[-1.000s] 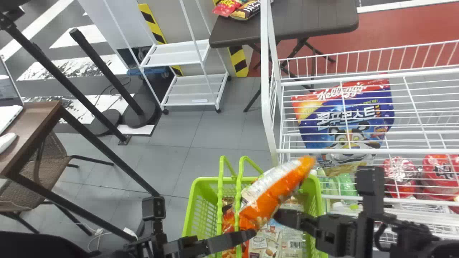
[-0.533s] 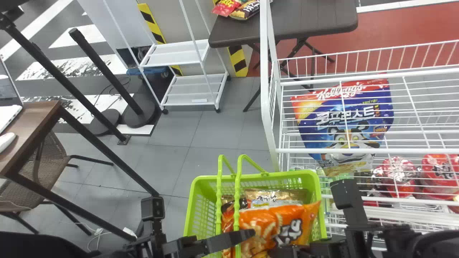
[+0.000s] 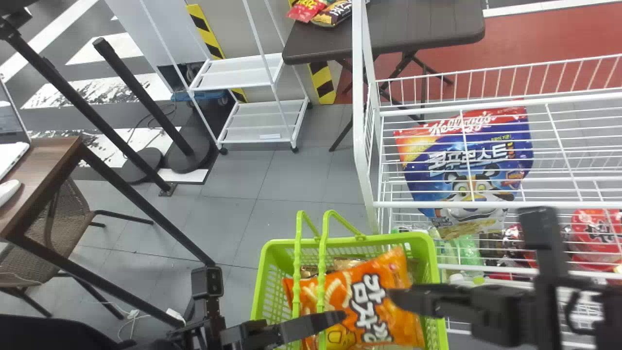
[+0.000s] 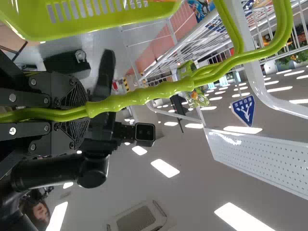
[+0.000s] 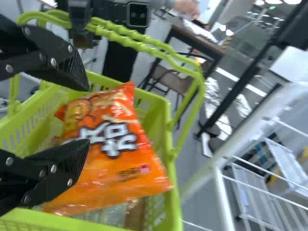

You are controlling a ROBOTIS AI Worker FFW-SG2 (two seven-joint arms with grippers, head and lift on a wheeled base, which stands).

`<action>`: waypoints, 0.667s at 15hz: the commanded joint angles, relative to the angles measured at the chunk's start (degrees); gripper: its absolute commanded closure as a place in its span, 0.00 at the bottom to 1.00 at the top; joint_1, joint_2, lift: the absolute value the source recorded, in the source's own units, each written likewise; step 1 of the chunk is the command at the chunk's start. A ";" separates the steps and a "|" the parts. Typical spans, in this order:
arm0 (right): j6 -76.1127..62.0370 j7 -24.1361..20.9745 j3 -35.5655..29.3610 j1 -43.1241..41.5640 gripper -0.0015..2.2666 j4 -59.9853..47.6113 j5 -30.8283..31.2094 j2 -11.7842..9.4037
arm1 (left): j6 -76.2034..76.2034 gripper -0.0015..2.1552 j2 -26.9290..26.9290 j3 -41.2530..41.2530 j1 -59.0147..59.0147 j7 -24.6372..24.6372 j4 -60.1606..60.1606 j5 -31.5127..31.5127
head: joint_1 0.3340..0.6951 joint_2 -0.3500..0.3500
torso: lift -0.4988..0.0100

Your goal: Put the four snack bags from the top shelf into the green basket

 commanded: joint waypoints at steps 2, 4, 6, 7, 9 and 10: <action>-11.68 -2.76 -11.90 1.26 0.02 -4.08 2.20 0.14 | -0.05 1.00 0.09 0.07 0.08 -0.57 -0.02 0.08 | 1.00 1.00 | 0.98; -21.88 -7.24 -16.21 -0.76 0.02 -3.64 9.76 0.23 | 0.12 1.00 0.18 -0.02 0.08 -0.57 0.07 0.35 | 1.00 0.94 | 0.98; -25.04 -9.79 -19.20 -4.54 0.02 -1.09 14.59 0.23 | -0.05 1.00 0.18 -0.02 0.08 -0.57 -0.02 0.87 | 1.00 0.71 | 0.98; -26.27 -11.82 -19.90 -6.74 0.02 0.58 18.11 0.14 | -0.05 1.00 0.18 -0.02 0.08 -0.57 -0.02 0.87 | 1.00 0.55 | 0.98; -29.61 -13.75 -21.13 -11.83 0.02 6.20 24.17 0.23 | -0.05 1.00 0.09 0.07 0.08 -0.57 0.07 0.87 | 1.00 0.44 | 0.98; -30.84 -13.84 -21.75 -15.09 0.02 10.25 26.72 0.23 | -0.05 1.00 0.09 0.24 0.17 -0.57 0.16 0.87 | 1.00 0.40 | 0.98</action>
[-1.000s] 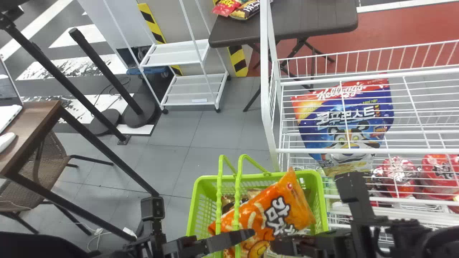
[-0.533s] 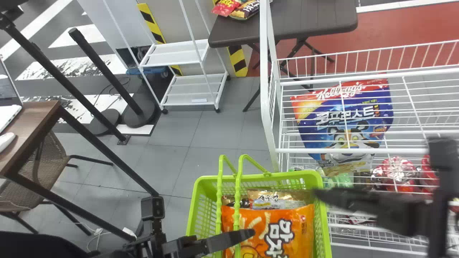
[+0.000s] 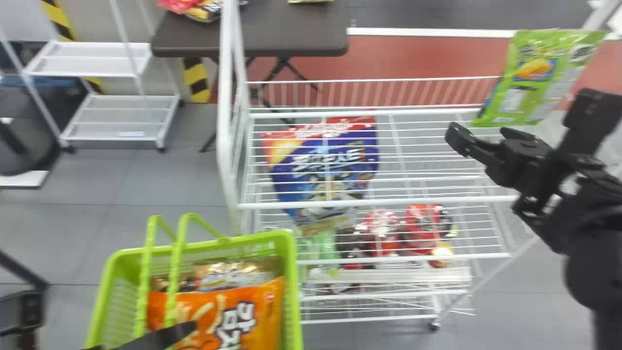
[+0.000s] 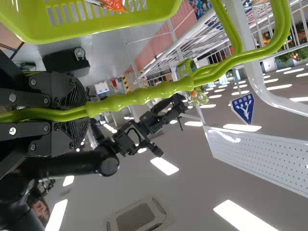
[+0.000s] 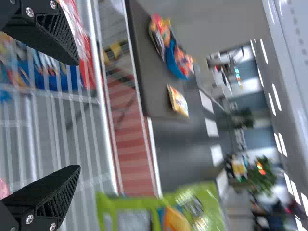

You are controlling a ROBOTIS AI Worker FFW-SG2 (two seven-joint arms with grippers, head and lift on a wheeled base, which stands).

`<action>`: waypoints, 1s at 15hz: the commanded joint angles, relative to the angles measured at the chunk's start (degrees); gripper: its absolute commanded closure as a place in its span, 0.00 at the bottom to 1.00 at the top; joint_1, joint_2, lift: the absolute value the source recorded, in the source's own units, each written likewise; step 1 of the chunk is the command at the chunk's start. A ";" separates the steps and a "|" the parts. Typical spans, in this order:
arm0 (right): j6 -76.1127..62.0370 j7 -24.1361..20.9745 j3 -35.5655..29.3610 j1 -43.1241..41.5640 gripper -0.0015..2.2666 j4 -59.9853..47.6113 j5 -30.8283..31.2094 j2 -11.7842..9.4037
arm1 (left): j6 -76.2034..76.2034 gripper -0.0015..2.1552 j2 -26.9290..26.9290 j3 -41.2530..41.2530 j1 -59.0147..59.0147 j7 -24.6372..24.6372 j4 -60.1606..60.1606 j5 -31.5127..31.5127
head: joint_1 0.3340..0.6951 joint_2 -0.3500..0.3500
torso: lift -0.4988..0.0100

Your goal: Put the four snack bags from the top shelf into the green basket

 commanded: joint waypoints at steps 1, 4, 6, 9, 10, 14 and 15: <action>-3.49 -0.24 -1.66 -6.77 0.02 8.75 5.49 0.02 | -0.01 1.00 -0.03 0.21 0.06 -0.57 0.10 0.09 | 1.00 0.35 | 0.98; -6.30 -4.99 -2.98 -13.36 0.02 19.30 10.94 -0.16 | -0.01 1.00 -0.11 0.65 0.32 -0.57 0.10 0.18 | 1.00 0.24 | 0.98; -8.41 -5.78 -3.77 -17.23 0.02 26.24 13.66 -0.34 | -0.01 1.00 -0.03 0.74 0.32 -0.57 0.28 0.18 | 1.00 0.20 | 0.98; -16.15 -7.63 -3.77 -24.61 0.02 40.13 18.67 -1.30 | -0.01 1.00 -0.03 0.74 0.23 -0.57 0.28 0.09 | 1.00 0.15 | 0.98; -19.84 -7.98 -3.59 -26.72 0.02 44.26 19.55 -1.65 | -0.01 1.00 0.06 0.74 0.23 -0.57 0.28 0.18 | 1.00 0.14 | 0.98; -23.70 -8.86 -2.80 -31.65 0.04 54.37 21.57 -1.83 | -0.01 1.00 0.15 1.27 0.32 -0.57 0.54 0.18 | 1.00 0.14 | 0.98; -23.70 -8.86 -2.80 -32.53 0.11 56.22 22.01 -2.09 | -0.01 1.00 0.24 1.27 0.32 -0.57 0.54 0.18 | 1.00 0.14 | 0.98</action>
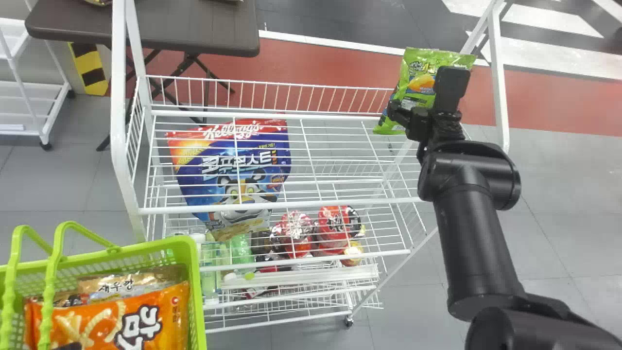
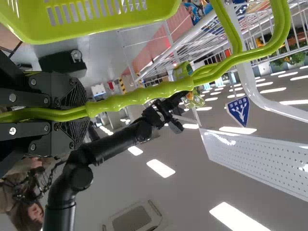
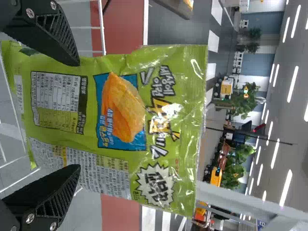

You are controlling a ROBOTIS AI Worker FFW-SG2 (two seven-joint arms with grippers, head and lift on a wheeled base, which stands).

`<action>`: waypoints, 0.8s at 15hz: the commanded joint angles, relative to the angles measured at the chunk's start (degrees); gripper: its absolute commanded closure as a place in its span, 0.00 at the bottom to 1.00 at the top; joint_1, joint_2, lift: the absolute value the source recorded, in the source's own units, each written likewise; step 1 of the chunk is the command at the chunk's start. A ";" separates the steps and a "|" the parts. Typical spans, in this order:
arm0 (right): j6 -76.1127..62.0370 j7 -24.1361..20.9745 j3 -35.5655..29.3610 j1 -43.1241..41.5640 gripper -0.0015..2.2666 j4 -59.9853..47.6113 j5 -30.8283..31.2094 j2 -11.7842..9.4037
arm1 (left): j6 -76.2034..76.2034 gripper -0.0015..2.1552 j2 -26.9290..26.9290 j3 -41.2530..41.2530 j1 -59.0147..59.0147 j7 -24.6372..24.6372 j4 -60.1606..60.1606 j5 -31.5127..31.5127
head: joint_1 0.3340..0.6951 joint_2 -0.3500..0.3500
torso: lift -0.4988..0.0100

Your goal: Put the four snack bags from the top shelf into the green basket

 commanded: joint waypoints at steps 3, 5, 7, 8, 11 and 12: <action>-0.01 0.37 0.49 -0.89 0.74 2.97 0.26 -0.41 | 0.00 1.00 0.21 -0.05 0.02 -0.57 0.01 0.09 | 1.00 0.16 | 0.98; 1.22 -0.07 0.49 -0.01 0.99 1.74 0.35 -0.32 | 0.00 1.00 0.21 -0.05 0.02 -0.57 0.09 0.09 | 1.00 0.16 | 0.98; 1.22 -0.07 0.40 0.96 0.99 0.33 0.26 -0.32 | 0.00 1.00 0.30 0.04 0.02 -0.57 0.09 0.09 | 1.00 0.15 | 0.98; 1.04 -0.07 0.31 1.58 0.99 -0.46 0.09 -0.32 | 0.00 1.00 0.30 0.04 0.02 -0.57 0.18 0.18 | 1.00 0.15 | 0.98; 0.69 -0.07 0.31 4.48 0.99 -5.73 -1.14 -0.14 | 0.00 1.00 0.30 0.21 0.02 -0.57 0.18 0.27 | 1.00 0.15 | 0.98; 1.40 0.02 0.22 5.79 0.99 -8.28 -1.58 -0.14 | 0.00 1.00 0.30 0.30 0.11 -0.57 0.36 0.27 | 1.00 0.15 | 0.98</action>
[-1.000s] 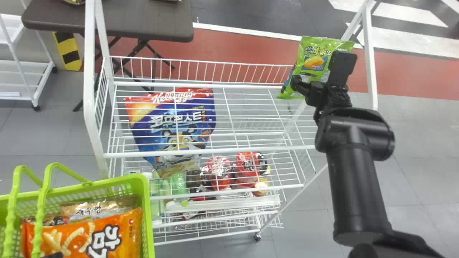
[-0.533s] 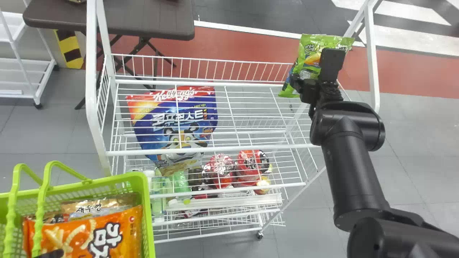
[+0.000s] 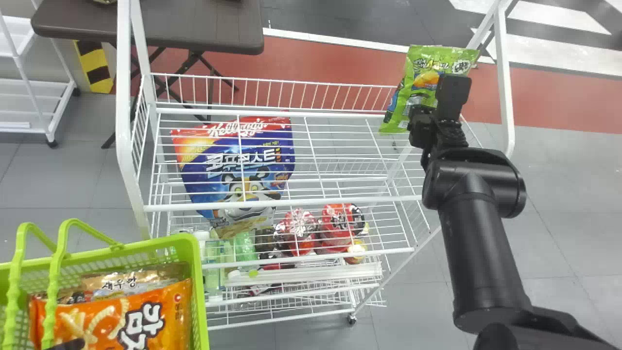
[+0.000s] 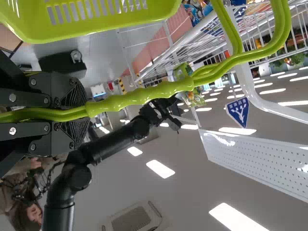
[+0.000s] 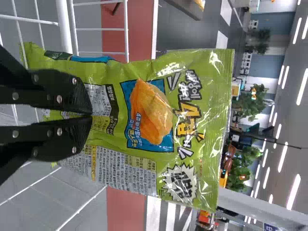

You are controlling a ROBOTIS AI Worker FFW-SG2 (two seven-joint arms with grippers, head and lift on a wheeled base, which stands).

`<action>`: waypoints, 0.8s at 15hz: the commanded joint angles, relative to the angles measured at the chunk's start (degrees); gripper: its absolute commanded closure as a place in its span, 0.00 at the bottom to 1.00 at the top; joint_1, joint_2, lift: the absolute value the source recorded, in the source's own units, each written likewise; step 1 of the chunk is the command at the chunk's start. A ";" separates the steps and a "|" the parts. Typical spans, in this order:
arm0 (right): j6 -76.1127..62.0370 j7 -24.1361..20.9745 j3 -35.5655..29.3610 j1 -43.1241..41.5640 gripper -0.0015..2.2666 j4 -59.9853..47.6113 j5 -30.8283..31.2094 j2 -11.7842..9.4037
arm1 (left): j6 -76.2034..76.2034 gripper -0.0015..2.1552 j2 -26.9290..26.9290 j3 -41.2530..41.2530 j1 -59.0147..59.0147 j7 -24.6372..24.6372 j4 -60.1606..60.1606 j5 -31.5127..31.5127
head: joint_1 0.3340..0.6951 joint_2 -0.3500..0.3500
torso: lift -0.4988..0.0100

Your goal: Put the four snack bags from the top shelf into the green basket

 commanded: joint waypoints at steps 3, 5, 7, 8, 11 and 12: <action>4.58 1.29 1.78 9.96 0.99 -17.10 -4.24 0.19 | -0.17 1.00 0.00 0.12 -0.02 -0.57 0.75 0.00 | 1.00 0.15 | 0.98; 7.40 2.43 4.41 16.03 0.99 -26.77 -6.87 0.28 | -0.17 1.00 0.00 0.03 -0.28 -0.57 0.75 0.00 | 1.00 0.16 | 0.98; 10.91 4.10 7.40 21.39 0.99 -36.44 -9.95 0.37 | -0.17 1.00 -0.09 -0.05 -0.54 -0.57 0.92 0.00 | 1.00 0.22 | 0.98; 12.67 4.63 8.89 24.03 0.99 -40.74 -11.62 0.37 | -0.17 1.00 0.00 -0.05 -0.63 -0.57 1.19 0.00 | 1.00 0.24 | 0.98; 17.42 6.30 15.05 32.73 0.99 -54.72 -16.72 0.37 | -0.17 1.00 0.00 0.12 -0.72 -0.57 1.71 0.00 | 1.00 0.39 | 0.98; 18.12 7.09 17.42 35.89 0.99 -58.23 -18.21 0.28 | -0.35 1.00 0.00 0.12 -1.16 -0.57 2.15 0.00 | 1.00 0.44 | 0.98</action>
